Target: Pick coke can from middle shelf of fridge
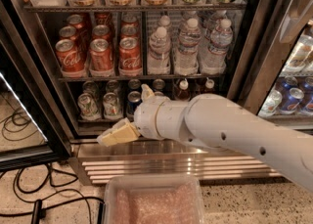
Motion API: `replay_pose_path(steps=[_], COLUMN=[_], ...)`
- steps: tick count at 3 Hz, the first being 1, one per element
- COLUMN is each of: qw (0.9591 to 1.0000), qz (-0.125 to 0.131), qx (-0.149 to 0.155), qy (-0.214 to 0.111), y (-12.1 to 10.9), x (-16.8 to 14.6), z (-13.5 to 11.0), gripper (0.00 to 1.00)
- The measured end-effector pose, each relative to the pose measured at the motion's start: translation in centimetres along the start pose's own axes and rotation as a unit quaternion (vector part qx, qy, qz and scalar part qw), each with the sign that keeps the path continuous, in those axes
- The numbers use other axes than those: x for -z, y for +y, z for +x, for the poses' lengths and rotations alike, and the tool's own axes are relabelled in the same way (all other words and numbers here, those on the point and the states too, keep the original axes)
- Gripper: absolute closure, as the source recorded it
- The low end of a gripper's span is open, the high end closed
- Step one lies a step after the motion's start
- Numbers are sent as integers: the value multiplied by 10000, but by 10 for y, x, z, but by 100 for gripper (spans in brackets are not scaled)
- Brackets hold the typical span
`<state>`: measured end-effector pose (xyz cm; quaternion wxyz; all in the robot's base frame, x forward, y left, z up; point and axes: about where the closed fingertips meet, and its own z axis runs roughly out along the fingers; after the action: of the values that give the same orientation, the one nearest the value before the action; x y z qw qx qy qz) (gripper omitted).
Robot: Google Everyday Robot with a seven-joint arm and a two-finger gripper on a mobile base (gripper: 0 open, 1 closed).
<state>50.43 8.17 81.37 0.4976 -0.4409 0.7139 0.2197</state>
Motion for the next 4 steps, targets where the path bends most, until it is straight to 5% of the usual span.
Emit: replay_pose_path(steps=[1,2,4], qw=[9978,9901,9635], qz=[551,1202,2425], qx=[-301,-648,-1086], qy=[-233,-327,-331], y=[-16,-42,-61], x=[-13,-16,-10], z=[-9,-11,-14], gripper=[0,0,0])
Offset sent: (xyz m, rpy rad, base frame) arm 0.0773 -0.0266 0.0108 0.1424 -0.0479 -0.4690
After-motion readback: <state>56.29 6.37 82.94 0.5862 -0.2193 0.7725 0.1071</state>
